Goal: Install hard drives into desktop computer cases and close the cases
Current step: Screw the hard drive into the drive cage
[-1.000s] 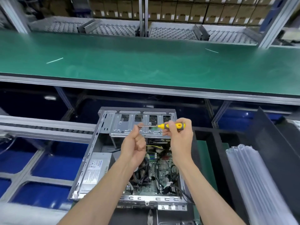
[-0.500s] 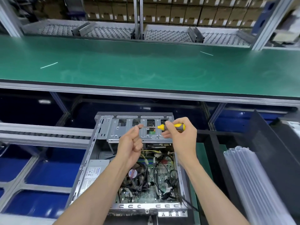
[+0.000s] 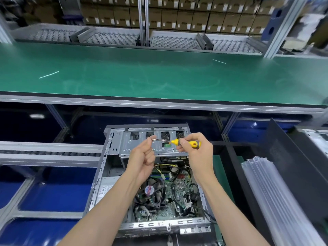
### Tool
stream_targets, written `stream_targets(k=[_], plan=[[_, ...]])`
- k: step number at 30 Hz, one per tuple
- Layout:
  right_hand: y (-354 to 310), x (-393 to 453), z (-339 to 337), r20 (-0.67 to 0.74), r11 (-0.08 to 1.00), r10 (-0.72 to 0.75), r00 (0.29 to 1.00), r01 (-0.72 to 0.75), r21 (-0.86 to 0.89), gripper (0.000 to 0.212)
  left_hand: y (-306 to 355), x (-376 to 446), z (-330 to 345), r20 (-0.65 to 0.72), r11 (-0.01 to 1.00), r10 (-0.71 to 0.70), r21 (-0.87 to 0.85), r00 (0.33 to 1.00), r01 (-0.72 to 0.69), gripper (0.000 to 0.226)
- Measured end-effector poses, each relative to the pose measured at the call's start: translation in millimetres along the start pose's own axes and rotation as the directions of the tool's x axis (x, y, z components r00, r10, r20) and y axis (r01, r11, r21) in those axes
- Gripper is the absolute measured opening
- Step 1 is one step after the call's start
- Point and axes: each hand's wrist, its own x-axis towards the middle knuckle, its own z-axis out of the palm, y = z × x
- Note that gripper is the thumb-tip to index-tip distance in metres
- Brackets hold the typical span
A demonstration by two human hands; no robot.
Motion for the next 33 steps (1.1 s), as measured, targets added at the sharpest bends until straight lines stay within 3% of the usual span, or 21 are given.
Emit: stream_targets(k=[8,15,20,29,33], plan=[[2.1,-3.7,1.9,-0.028,1.0,0.007,1.0,-0.006,0.019,0.006,5.8,-2.9,-7.3,0.014,0.999,-0.017,0.041,1.0,0.016,0.023],[5.3,-9.2,11.5,-0.057,0.966,0.118,0.991,-0.101,0.236,0.015,-0.6,-7.1,-1.8,0.048,0.973,-0.062,-0.219,0.997,0.071,0.039],[7.6,-9.5,7.8,-0.013,0.966,0.09,0.996,-0.084,0.243,0.007,-1.2,-7.6,3.8,0.008,0.976,-0.054,-0.212,0.999,0.054,0.042],[8.5,-10.4,11.5,-0.086,0.95,0.142,0.986,-0.112,0.291,0.008,-3.4,-9.8,6.0,0.033,0.946,-0.052,-0.319,0.998,0.06,0.031],[10.0,-11.5,10.6,-0.059,0.959,0.118,0.991,-0.098,0.265,0.009,-5.8,-10.1,7.4,0.013,0.965,-0.024,-0.26,1.0,0.026,0.032]])
